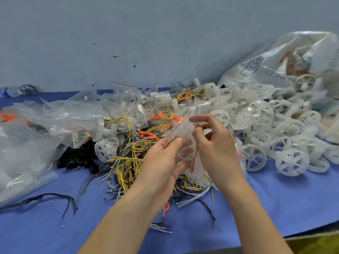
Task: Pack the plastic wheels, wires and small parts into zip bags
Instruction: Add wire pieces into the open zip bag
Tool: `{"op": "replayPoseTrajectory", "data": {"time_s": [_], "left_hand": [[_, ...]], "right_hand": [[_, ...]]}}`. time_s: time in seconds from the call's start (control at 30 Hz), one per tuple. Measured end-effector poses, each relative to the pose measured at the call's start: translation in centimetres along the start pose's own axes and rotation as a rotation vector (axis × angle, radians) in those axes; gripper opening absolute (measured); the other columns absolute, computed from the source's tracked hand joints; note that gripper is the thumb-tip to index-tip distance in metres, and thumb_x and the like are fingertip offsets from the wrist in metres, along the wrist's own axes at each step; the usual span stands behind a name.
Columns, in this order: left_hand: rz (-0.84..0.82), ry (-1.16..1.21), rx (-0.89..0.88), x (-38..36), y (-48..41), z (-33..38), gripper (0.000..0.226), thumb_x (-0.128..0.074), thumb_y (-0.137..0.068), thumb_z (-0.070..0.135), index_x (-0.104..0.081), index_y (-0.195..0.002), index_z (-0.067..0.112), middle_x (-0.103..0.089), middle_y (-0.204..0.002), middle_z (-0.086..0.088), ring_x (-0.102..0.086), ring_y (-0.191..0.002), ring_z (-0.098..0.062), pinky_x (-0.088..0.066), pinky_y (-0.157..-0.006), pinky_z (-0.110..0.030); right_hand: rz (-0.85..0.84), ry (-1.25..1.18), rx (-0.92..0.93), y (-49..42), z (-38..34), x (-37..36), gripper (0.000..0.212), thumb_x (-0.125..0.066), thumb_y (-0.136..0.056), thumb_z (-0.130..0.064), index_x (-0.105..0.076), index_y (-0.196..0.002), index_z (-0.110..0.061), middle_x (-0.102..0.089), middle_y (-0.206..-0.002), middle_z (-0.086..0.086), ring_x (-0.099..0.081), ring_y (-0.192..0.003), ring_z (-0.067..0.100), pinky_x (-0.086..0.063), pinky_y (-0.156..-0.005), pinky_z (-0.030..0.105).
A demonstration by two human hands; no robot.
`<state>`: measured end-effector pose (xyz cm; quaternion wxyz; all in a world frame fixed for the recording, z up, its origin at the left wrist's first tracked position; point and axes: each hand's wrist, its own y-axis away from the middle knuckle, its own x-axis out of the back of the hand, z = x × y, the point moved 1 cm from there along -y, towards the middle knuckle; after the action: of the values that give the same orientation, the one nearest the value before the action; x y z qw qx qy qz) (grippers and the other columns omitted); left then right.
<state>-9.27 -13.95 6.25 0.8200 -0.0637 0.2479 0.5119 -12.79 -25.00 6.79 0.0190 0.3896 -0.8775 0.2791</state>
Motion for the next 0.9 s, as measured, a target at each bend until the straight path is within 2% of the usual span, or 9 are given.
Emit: {"op": "replayPoseTrajectory", "data": {"time_s": [0.13,0.23,0.3,0.47,0.67,0.73,0.8,0.83,0.9], "left_hand": [[-0.058,-0.131,0.060,0.3,0.0,0.5,0.023,-0.056,-0.095,0.011,-0.059,-0.117,0.004,-0.071,-0.109,-0.017,-0.067,-0.107,-0.031,-0.052,-0.096,-0.050],[-0.105,-0.588,-0.055,0.9,-0.2,1.4,0.011,-0.059,-0.093,0.019,-0.063,-0.101,0.012,-0.070,-0.099,-0.017,-0.069,-0.094,-0.029,-0.057,-0.087,-0.048],[-0.093,-0.971,-0.199,1.4,-0.6,1.6,0.007,-0.058,-0.093,0.028,-0.063,-0.090,0.024,-0.068,-0.084,-0.003,-0.064,-0.078,-0.017,-0.057,-0.083,-0.044],[-0.188,-1.362,-0.331,1.4,-0.9,1.2,0.021,-0.047,-0.098,0.032,-0.064,-0.086,0.026,-0.059,-0.060,0.011,-0.055,-0.058,-0.004,-0.046,-0.059,-0.028],[-0.371,-1.396,-0.214,0.3,-1.2,0.8,0.023,-0.043,-0.098,0.014,-0.063,-0.101,0.004,-0.068,-0.100,-0.017,-0.062,-0.098,-0.034,-0.051,-0.083,-0.041],[-0.386,-1.344,-0.123,-0.1,-1.3,0.2,0.028,-0.046,-0.097,0.009,-0.058,-0.122,0.000,-0.061,-0.124,-0.020,-0.056,-0.117,-0.033,-0.048,-0.090,-0.021],[-0.379,-1.270,-0.038,-1.1,-0.9,0.6,0.038,-0.044,-0.098,0.004,-0.047,-0.135,-0.003,-0.049,-0.141,-0.019,-0.043,-0.131,-0.028,-0.030,-0.096,-0.006],[-0.398,-1.348,-0.038,-1.3,-0.7,1.0,0.038,-0.040,-0.098,0.004,-0.046,-0.136,-0.003,-0.048,-0.142,-0.019,-0.040,-0.133,-0.027,-0.022,-0.103,-0.011],[-0.384,-1.278,-0.040,-1.1,-0.8,1.8,0.028,-0.038,-0.097,0.005,-0.061,-0.112,-0.002,-0.067,-0.113,-0.020,-0.062,-0.109,-0.026,-0.042,-0.088,-0.020]], "right_hand": [[-0.005,0.019,0.004,0.0,0.0,0.2,0.023,-0.053,-0.094,-0.014,-0.066,-0.098,-0.033,-0.062,-0.086,-0.009,-0.050,-0.061,0.007,-0.036,-0.057,0.018],[-0.008,0.025,0.006,0.1,-0.1,0.4,0.022,-0.053,-0.093,-0.015,-0.066,-0.097,-0.033,-0.061,-0.086,-0.009,-0.050,-0.060,0.008,-0.034,-0.057,0.020],[-0.013,0.025,0.019,0.2,-0.3,0.4,0.022,-0.053,-0.093,-0.016,-0.066,-0.096,-0.034,-0.061,-0.086,-0.010,-0.051,-0.060,0.008,-0.034,-0.056,0.019],[-0.028,0.038,0.084,0.8,-0.9,0.2,0.021,-0.053,-0.092,-0.018,-0.066,-0.093,-0.035,-0.060,-0.088,-0.013,-0.053,-0.061,0.009,-0.035,-0.057,0.015],[-0.078,0.033,0.155,1.4,-1.7,-0.3,0.022,-0.054,-0.091,-0.016,-0.067,-0.093,-0.034,-0.062,-0.094,-0.015,-0.054,-0.065,0.013,-0.041,-0.063,0.023],[-0.098,0.046,0.175,1.5,-1.9,-0.4,0.022,-0.055,-0.091,-0.015,-0.067,-0.093,-0.034,-0.062,-0.097,-0.016,-0.054,-0.066,0.015,-0.042,-0.064,0.025],[-0.105,0.054,0.191,1.6,-2.0,-0.4,0.024,-0.055,-0.092,-0.014,-0.067,-0.091,-0.035,-0.062,-0.099,-0.018,-0.054,-0.067,0.014,-0.042,-0.066,0.024],[-0.103,0.052,0.189,1.5,-2.0,-0.4,0.025,-0.055,-0.092,-0.013,-0.066,-0.091,-0.036,-0.062,-0.099,-0.018,-0.054,-0.068,0.012,-0.041,-0.066,0.022],[-0.096,0.042,0.171,1.4,-1.9,-0.2,0.025,-0.055,-0.092,-0.014,-0.066,-0.091,-0.037,-0.062,-0.097,-0.017,-0.054,-0.068,0.010,-0.040,-0.064,0.020]]}}
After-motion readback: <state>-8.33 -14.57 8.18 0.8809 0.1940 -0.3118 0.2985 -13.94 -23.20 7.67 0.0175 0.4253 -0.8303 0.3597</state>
